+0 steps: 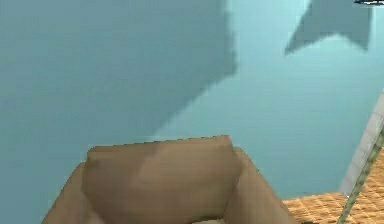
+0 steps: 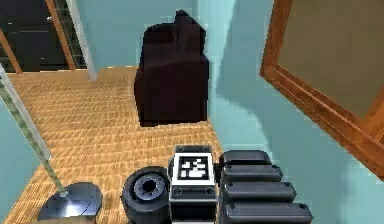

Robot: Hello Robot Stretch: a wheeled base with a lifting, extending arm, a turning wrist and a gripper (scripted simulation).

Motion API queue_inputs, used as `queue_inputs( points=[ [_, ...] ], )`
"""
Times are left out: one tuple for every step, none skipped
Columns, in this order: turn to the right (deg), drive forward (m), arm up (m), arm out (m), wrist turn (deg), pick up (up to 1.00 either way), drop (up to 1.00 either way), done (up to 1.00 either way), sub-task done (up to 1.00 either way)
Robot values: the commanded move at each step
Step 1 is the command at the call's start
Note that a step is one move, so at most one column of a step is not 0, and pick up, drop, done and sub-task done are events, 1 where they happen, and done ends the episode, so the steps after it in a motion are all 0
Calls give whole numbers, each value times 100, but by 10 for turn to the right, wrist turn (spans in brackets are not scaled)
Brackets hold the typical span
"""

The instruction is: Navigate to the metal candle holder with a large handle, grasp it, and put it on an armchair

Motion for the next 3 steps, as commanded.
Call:
queue_inputs(
  points=[
    [450, 0, 0, 0, 0, 0, 0, 0, 0],
    [390, 0, 0, 0, 0, 0, 0, 0, 0],
    [-450, 0, 0, 0, 0, 0, 0, 0, 0]
  ],
)
